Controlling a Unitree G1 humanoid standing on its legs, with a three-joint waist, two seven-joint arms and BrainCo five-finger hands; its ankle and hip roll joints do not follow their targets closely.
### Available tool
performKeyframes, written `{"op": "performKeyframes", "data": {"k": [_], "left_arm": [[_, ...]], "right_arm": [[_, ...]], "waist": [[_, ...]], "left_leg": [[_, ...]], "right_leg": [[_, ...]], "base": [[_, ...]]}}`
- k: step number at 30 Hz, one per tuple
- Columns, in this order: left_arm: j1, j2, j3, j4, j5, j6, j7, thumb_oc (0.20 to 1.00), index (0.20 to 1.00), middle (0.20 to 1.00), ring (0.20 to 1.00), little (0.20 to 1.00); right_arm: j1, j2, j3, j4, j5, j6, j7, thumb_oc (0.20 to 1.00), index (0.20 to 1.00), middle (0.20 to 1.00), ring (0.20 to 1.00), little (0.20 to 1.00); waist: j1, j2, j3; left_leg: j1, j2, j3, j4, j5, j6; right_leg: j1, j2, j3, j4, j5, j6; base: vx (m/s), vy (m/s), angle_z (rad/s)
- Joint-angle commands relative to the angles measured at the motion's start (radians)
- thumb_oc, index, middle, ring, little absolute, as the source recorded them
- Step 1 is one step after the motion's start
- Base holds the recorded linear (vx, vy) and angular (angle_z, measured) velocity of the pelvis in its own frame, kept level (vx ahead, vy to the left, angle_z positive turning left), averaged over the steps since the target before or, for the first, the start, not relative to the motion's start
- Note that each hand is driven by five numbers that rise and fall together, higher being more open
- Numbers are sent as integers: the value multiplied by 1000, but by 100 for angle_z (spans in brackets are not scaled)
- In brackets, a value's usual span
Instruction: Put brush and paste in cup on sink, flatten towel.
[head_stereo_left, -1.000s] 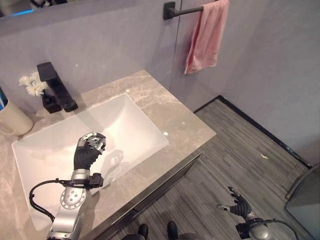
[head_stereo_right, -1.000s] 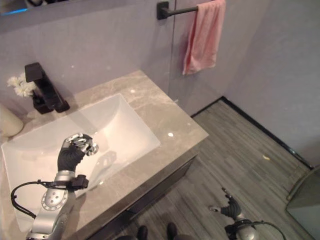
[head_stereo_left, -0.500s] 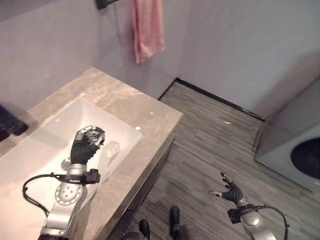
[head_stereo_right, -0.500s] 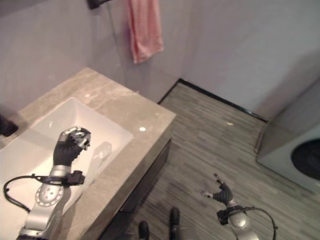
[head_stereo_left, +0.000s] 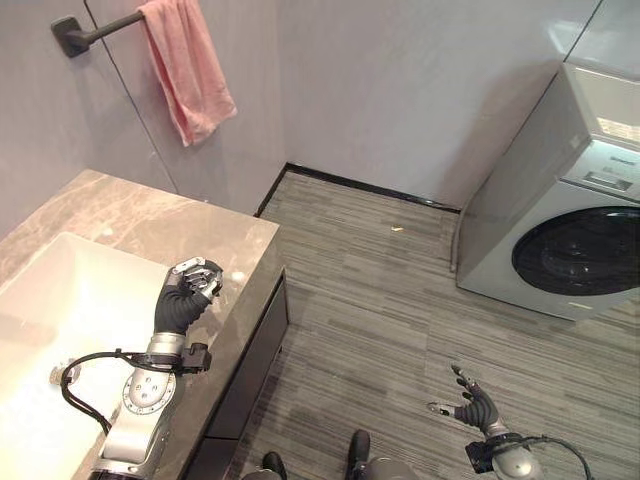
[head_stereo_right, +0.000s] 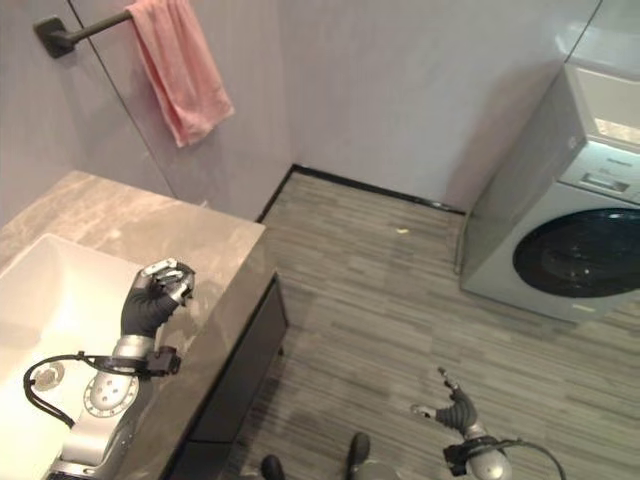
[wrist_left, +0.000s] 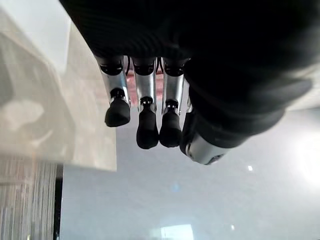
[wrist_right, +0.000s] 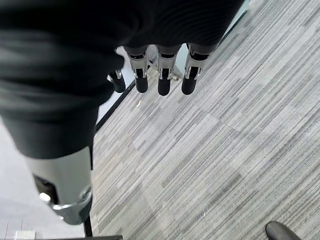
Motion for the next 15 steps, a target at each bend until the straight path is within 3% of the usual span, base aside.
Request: {"op": "performKeyframes", "data": {"k": [1, 3, 4, 5, 9, 15], "left_arm": [[-56, -2, -11, 21, 57, -33, -1, 200, 200, 200, 200, 200], [-63, 1, -15, 23, 66, -30, 7, 200, 200, 200, 200, 200], [-64, 1, -15, 23, 66, -30, 7, 200, 200, 200, 200, 200], [-71, -4, -23, 30, 68, -31, 14, 200, 200, 200, 200, 200], [-67, 6, -22, 40, 71, -39, 21, 200, 200, 200, 200, 200], [-35, 9, -26, 21, 63, -38, -3, 200, 200, 200, 200, 200]], "right_arm": [[-45, -45, -35, -38, -5, -37, -3, 1000, 1000, 1000, 1000, 1000], [-63, -55, -25, -51, -2, -38, -4, 1000, 1000, 1000, 1000, 1000], [-63, -54, -25, -51, -2, -37, -4, 1000, 1000, 1000, 1000, 1000], [-93, -58, 0, -37, 0, -38, -5, 1000, 1000, 1000, 1000, 1000], [-117, -57, 0, -18, 5, -43, -18, 1000, 1000, 1000, 1000, 1000], [-129, -42, 0, 0, -9, -38, -25, 1000, 1000, 1000, 1000, 1000]], "waist": [[-1, -18, -9], [12, -27, 6], [12, -28, 5], [46, -38, 20], [67, -56, 29], [55, -28, 7]], "left_leg": [[-22, -53, -74, 101, -58, 10], [-52, -49, -146, 189, -59, 0], [-56, -49, -145, 189, -56, 0], [-94, -65, -271, 213, -39, -15], [-174, -88, -378, 175, -14, -20], [-81, -100, -350, 88, -27, 10]], "right_leg": [[47, 2, 31, 96, -93, 49], [49, 19, 71, 95, -102, 35], [46, 19, 72, 93, -98, 34], [57, 30, 119, 83, -102, 30], [76, 20, 160, 63, -83, 44], [87, 13, 202, 67, -88, 51]], "base": [[25, -123, -19], [22, -101, -25], [20, -61, -43], [13, -34, -67], [51, 1, -90], [85, 101, -55]]}}
